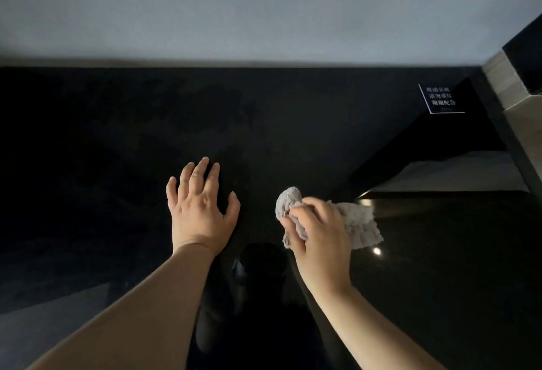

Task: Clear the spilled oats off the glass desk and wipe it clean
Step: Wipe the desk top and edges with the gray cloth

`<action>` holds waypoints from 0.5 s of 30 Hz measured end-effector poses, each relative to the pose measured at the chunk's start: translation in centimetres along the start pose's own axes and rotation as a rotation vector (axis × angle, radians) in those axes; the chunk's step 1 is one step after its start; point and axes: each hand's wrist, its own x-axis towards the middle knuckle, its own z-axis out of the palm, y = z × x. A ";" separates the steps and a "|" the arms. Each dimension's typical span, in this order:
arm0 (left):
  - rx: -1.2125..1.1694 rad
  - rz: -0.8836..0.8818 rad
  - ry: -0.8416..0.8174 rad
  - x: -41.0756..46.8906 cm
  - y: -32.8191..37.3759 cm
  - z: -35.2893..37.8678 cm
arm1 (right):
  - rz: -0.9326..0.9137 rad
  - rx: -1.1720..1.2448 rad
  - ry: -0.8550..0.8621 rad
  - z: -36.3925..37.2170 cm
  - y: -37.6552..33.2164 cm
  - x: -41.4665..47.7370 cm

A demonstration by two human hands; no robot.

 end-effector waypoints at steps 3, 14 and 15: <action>-0.021 0.002 0.007 -0.1 -0.1 0.0 | -0.032 0.179 -0.124 -1.4 -1.0 -2.7; -0.052 0.029 0.030 -0.2 -0.3 0.4 | 0.138 -0.075 0.219 -0.5 1.1 -1.1; -0.064 0.035 0.026 -0.2 -0.4 0.4 | 0.102 -0.059 0.188 -0.3 0.3 -3.0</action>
